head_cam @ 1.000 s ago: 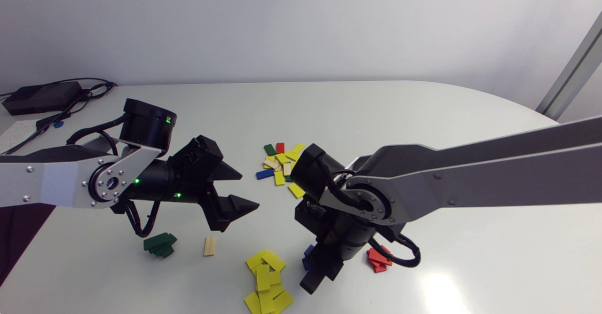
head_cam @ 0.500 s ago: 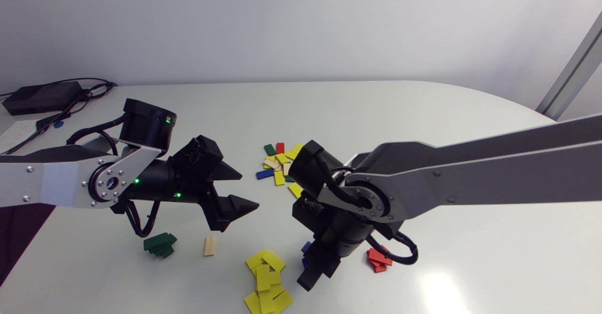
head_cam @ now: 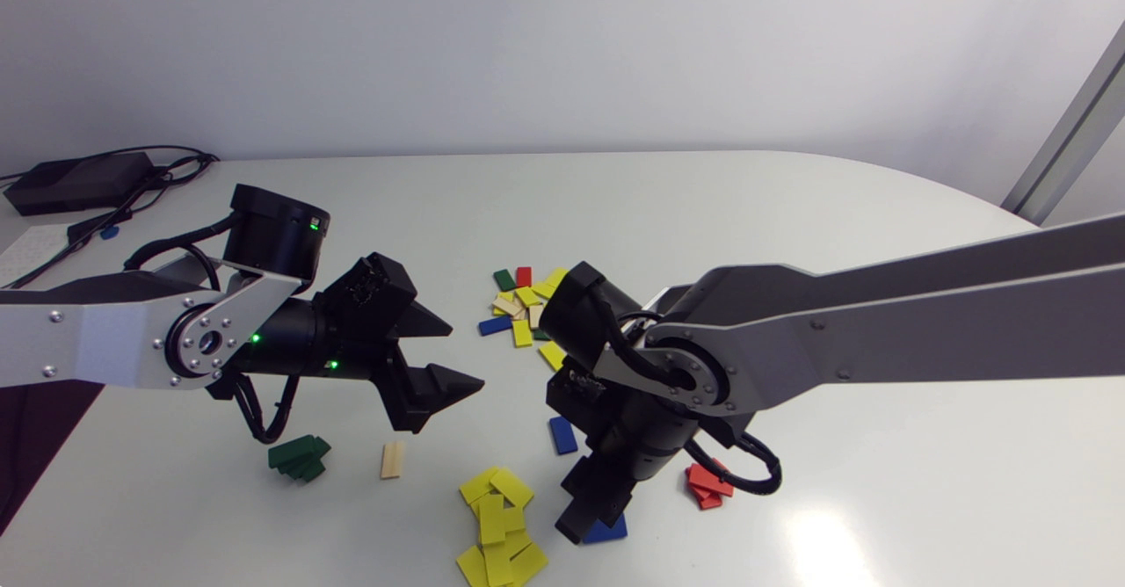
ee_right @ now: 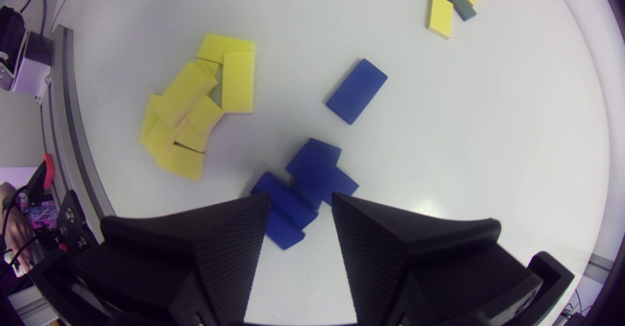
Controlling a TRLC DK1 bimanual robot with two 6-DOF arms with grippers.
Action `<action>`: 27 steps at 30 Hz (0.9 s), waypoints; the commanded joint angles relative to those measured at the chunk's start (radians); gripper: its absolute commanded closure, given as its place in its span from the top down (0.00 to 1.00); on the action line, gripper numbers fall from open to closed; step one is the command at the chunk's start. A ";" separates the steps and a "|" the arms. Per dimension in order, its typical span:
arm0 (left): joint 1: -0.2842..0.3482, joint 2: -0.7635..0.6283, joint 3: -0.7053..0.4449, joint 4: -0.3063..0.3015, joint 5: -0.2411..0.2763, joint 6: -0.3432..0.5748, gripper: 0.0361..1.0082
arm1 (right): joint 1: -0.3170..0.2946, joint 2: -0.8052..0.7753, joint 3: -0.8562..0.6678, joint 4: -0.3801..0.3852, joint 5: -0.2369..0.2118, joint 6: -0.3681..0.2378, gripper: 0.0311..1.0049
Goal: Take domino bricks one by one from the mixed stack on the table and place each onto the existing stack of the same color.
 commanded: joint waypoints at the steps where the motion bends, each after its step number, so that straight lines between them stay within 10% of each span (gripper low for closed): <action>1: -0.008 0.008 0.004 0.013 -0.001 -0.026 1.00 | -0.009 -0.027 0.015 -0.022 0.006 -0.020 0.46; 27: -0.023 -0.006 -0.003 0.010 -0.001 -0.031 1.00 | -0.047 0.180 0.204 0.081 -0.005 -0.088 0.45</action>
